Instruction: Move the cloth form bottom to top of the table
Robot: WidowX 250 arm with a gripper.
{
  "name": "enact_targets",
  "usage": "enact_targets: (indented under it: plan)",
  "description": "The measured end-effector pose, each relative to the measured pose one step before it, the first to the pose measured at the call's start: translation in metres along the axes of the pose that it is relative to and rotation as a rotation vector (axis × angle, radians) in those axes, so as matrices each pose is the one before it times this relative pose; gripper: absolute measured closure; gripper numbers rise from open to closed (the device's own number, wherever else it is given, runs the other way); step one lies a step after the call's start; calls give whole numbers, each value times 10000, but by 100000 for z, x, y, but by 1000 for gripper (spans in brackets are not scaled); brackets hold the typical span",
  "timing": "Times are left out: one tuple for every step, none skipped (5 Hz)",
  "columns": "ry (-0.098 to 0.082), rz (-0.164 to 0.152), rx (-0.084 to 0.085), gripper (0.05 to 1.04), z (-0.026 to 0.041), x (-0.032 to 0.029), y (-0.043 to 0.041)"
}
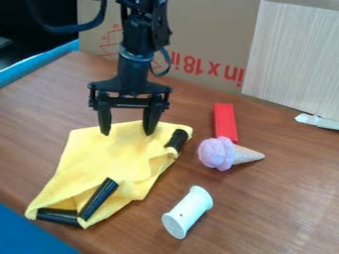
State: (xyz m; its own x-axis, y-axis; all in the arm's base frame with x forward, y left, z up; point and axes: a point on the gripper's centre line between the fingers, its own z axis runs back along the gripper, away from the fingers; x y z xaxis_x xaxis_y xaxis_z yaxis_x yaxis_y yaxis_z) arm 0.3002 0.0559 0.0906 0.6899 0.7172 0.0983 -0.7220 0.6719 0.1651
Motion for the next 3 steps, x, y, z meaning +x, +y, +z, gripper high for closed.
enact_targets:
  plan:
    - [985, -516, 47, 84, 504, -1120, 356]
    - [1224, -904, 212, 84, 2319, -1381, 423]
    - [-139, -1062, 431, 84, 3679, -2594, 1154]
